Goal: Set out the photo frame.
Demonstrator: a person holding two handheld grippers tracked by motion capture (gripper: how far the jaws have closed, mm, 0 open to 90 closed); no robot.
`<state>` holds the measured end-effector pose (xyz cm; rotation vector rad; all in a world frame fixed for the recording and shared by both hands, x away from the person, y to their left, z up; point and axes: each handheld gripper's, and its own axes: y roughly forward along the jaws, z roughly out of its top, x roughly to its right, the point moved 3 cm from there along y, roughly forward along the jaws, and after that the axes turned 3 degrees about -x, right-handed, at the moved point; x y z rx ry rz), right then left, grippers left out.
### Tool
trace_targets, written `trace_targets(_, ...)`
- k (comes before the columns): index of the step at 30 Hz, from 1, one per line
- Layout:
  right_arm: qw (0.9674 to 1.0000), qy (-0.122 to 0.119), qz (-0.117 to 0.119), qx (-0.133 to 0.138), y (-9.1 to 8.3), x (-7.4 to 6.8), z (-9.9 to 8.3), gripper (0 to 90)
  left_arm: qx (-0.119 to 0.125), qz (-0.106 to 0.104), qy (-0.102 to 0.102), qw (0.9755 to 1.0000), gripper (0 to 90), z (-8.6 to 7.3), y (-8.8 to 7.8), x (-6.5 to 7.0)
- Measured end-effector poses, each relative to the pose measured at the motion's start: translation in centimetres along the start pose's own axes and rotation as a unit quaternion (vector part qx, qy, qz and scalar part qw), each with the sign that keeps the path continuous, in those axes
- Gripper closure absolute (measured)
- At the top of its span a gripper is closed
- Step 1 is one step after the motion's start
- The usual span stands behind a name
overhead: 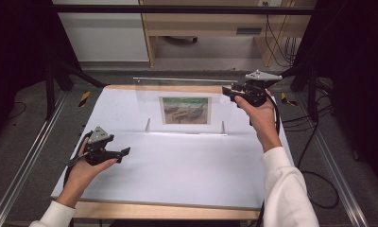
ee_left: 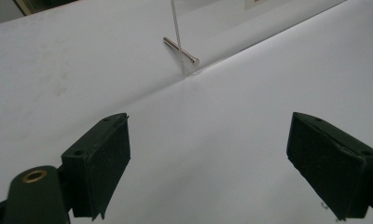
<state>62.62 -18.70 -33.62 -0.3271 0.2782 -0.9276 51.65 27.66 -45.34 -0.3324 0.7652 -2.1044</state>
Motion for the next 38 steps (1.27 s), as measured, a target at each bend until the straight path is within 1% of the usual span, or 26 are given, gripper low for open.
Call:
trace_targets(10,0.9999,0.011,-0.004,0.002,0.4,0.1,0.2,49.9,0.001,0.005,-0.005,1.0,13.4,-0.2,-0.1,-0.1)
trace_targets(11,0.9999,0.014,-0.004,0.002,0.5,0.0,0.2,48.0,0.001,0.005,-0.004,1.0,13.4,-0.2,-0.1,-0.1)
trace_targets(12,0.9999,0.011,-0.005,0.001,0.5,0.0,0.2,46.8,0.002,0.006,-0.006,1.0,13.5,-0.3,0.0,-0.1)
trace_targets(15,0.9999,0.011,-0.01,-0.001,0.6,-0.1,0.2,40.7,0.002,0.01,-0.001,0.9999,13.4,-0.3,-0.2,-0.1)
trace_targets(16,0.9998,0.01,-0.015,-0.003,0.6,-0.1,0.1,37.7,0.003,0.013,-0.002,0.9999,13.4,-0.3,-0.2,0.0)
trace_targets(18,0.9995,-0.003,-0.03,-0.007,0.3,-0.1,-0.1,32.1,0.002,0.02,0.002,0.9998,13.0,-0.5,-0.3,0.0)
trace_targets(19,0.9995,-0.003,-0.03,-0.007,0.3,-0.1,-0.1,32.1,0.002,0.02,0.002,0.9998,12.6,-0.5,-0.3,0.0)
trace_targets(20,0.9988,-0.011,-0.047,-0.005,-0.3,-0.3,-0.8,25.8,0.0,0.025,0.002,0.9997,12.1,-0.6,-0.4,0.1)
trace_targets(22,0.9974,-0.023,-0.067,-0.013,-0.9,-0.7,-1.7,20.1,-0.003,0.033,0.002,0.9994,11.4,-0.8,-0.3,0.0)
trace_targets(24,0.9961,-0.031,-0.081,-0.017,-1.7,-1.1,-3.1,16.3,-0.006,0.04,0.001,0.9992,10.4,-0.9,-0.3,0.0)
trace_targets(25,0.9961,-0.031,-0.081,-0.017,-1.7,-1.1,-3.1,16.3,-0.006,0.04,0.001,0.9992,10.0,-0.9,-0.3,0.0)
trace_targets(26,0.9939,-0.038,-0.099,-0.032,-2.5,-1.7,-5.2,13.6,-0.008,0.043,-0.003,0.999,9.2,-1.0,-0.4,0.0)
trace_targets(27,0.9927,-0.042,-0.106,-0.039,-2.8,-1.9,-6.0,12.9,-0.007,0.045,-0.005,0.9989,8.7,-1.1,-0.4,0.0)
trace_targets(28,0.9914,-0.042,-0.114,-0.048,-3.1,-2.1,-7.2,12.9,-0.007,0.047,-0.006,0.9989,8.6,-1.2,-0.5,0.0)
trace_targets(30,0.9909,-0.038,-0.117,-0.055,-3.8,-2.7,-9.7,12.8,-0.006,0.049,-0.007,0.9987,8.0,-1.2,-0.6,0.1)
trace_targets(31,0.9902,-0.039,-0.115,-0.069,-4.1,-3.0,-10.9,11.7,-0.006,0.051,-0.007,0.9986,7.7,-1.3,-0.6,0.2)
trace_targets(32,0.9883,-0.044,-0.12,-0.082,-4.5,-3.2,-12.2,11.8,-0.009,0.059,-0.003,0.9982,7.3,-1.5,-0.7,0.3)
trace_targets(34,0.9876,-0.042,-0.122,-0.09,-5.0,-3.5,-13.9,11.2,-0.013,0.062,0.004,0.998,6.3,-1.8,-0.6,0.5)
trace_targets(36,0.9859,-0.042,-0.129,-0.098,-5.6,-3.6,-15.1,10.8,-0.019,0.066,0.007,0.9976,6.1,-2.2,-0.5,0.6)
trace_targets(37,0.9859,-0.042,-0.129,-0.098,-5.6,-3.6,-15.1,10.8,-0.019,0.066,0.007,0.9976,6.1,-2.2,-0.5,0.6)
trace_targets(38,0.9866,-0.033,-0.127,-0.097,-5.9,-3.6,-15.5,10.7,-0.022,0.065,0.011,0.9976,6.1,-2.5,-0.5,0.7)
